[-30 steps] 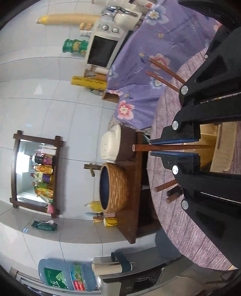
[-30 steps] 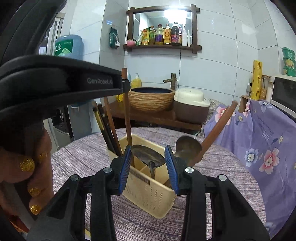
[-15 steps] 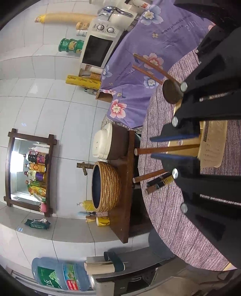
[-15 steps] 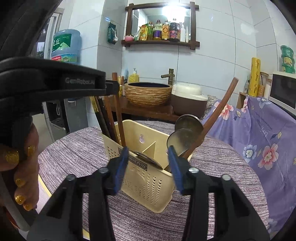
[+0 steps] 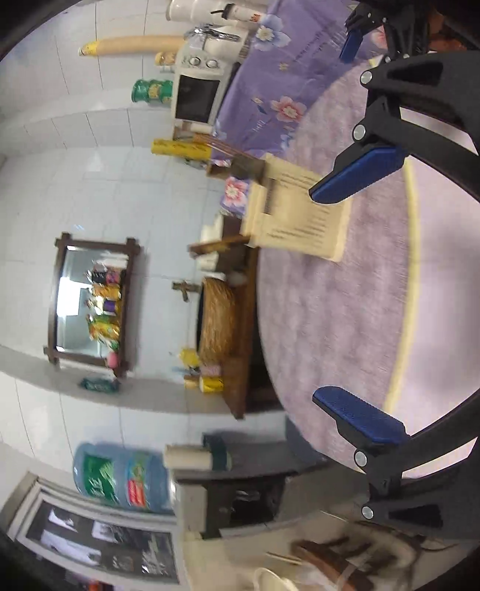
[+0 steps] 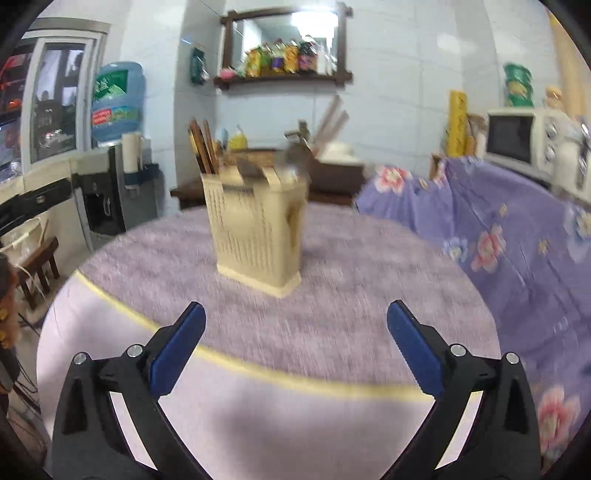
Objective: Organize utensils
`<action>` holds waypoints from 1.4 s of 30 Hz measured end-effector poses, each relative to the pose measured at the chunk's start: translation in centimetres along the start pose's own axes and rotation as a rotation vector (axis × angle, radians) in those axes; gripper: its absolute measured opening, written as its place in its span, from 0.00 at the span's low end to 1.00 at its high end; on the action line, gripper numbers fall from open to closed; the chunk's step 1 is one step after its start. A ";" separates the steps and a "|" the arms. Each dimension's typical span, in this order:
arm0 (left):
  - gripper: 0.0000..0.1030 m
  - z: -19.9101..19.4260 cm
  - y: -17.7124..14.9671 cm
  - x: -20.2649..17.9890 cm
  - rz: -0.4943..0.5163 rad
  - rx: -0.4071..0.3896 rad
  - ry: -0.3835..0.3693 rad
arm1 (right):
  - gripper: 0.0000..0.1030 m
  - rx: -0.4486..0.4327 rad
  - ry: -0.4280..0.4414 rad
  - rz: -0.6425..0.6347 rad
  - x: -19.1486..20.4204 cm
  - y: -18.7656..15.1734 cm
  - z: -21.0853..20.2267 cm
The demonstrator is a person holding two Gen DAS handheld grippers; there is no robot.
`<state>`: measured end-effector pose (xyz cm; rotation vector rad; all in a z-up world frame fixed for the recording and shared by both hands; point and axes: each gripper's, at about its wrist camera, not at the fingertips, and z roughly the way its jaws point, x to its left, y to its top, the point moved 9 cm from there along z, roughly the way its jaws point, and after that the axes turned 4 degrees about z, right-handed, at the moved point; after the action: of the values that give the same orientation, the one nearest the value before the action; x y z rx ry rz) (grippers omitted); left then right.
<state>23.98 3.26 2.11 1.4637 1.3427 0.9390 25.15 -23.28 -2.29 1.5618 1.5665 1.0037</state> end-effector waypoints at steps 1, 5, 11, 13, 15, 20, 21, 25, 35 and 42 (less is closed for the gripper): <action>0.95 -1.0 -1.3 0.3 -0.012 0.008 0.012 | 0.94 0.001 -0.004 0.012 -0.1 -1.5 -0.9; 0.95 -5.0 -5.6 -0.3 0.019 0.015 0.046 | 0.94 -0.016 0.000 0.024 0.6 -5.7 -4.2; 0.95 -9.5 -8.6 -1.2 -0.026 0.017 0.053 | 0.94 -0.136 0.048 -0.021 3.7 -6.8 -10.2; 0.95 -10.7 -8.6 -1.4 -0.038 -0.009 0.053 | 0.94 -0.168 0.071 -0.027 4.6 -6.6 -11.7; 0.95 -11.7 -8.5 -1.8 -0.034 -0.040 0.047 | 0.94 -0.195 0.092 -0.021 5.1 -6.5 -12.9; 0.95 -12.7 -8.6 -3.3 0.025 -0.067 0.031 | 0.94 -0.246 0.100 -0.036 6.0 -6.5 -14.6; 0.95 -12.9 -8.7 -3.5 0.026 -0.075 0.029 | 0.94 -0.254 0.101 -0.041 6.1 -6.3 -14.9; 0.95 -13.3 -8.5 -3.8 0.042 -0.099 0.034 | 0.94 -0.267 0.093 -0.054 6.4 -6.2 -15.4; 0.95 -13.8 -8.6 -3.3 0.033 -0.114 0.038 | 0.94 -0.260 0.102 -0.045 6.4 -6.2 -15.3; 0.95 -13.9 -8.5 -3.3 0.032 -0.117 0.040 | 0.94 -0.258 0.098 -0.044 6.1 -6.2 -15.2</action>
<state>7.93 1.70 -1.76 1.3873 1.2742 1.0548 8.61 -17.75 -0.58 1.3139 1.4629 1.2207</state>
